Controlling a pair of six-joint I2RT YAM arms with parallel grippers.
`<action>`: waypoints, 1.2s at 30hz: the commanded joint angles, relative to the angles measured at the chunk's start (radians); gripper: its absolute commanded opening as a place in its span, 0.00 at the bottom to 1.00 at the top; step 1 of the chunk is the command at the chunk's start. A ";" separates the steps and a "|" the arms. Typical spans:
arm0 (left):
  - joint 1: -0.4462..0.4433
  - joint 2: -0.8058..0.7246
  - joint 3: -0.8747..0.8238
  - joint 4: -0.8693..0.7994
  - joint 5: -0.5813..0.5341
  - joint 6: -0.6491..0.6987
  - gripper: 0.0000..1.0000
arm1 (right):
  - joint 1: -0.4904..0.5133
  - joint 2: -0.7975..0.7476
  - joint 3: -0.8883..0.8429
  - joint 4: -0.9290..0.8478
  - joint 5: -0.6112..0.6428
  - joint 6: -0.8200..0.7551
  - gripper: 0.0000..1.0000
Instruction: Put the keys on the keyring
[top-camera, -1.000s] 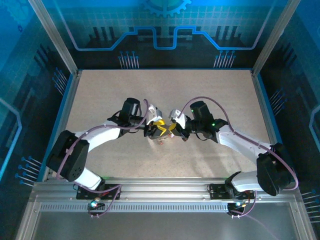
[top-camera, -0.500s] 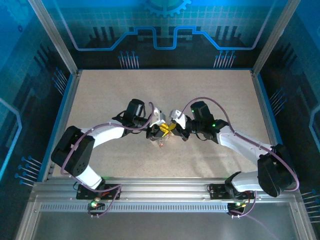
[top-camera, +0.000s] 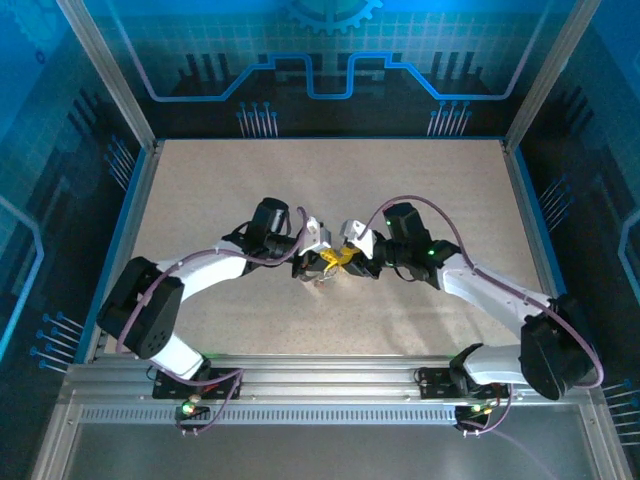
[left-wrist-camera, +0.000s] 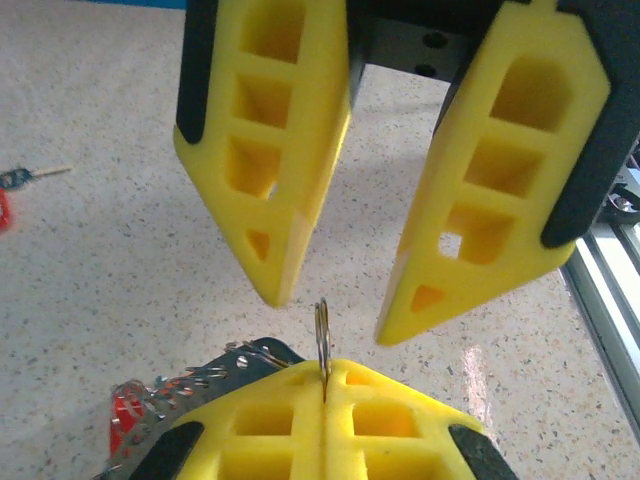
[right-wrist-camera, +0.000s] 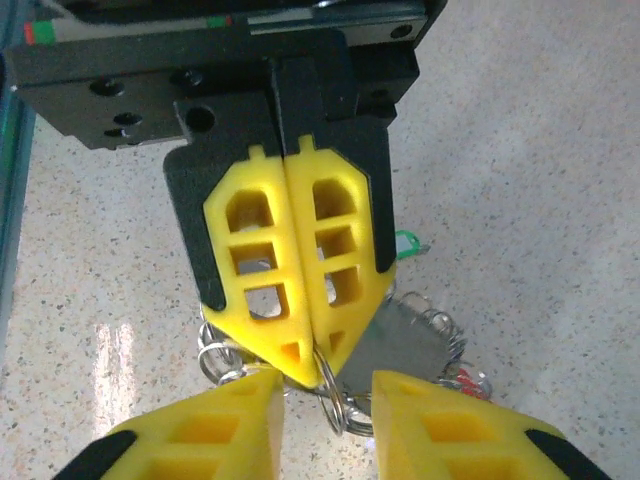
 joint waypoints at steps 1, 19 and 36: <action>-0.010 -0.079 -0.014 -0.040 0.005 0.076 0.00 | 0.012 -0.086 -0.028 -0.034 0.002 -0.084 0.40; -0.045 -0.259 0.034 -0.288 -0.089 0.273 0.00 | 0.170 -0.135 -0.047 0.049 0.216 -0.184 0.37; -0.047 -0.296 0.038 -0.333 -0.075 0.283 0.00 | 0.195 -0.102 -0.021 0.036 0.171 -0.236 0.22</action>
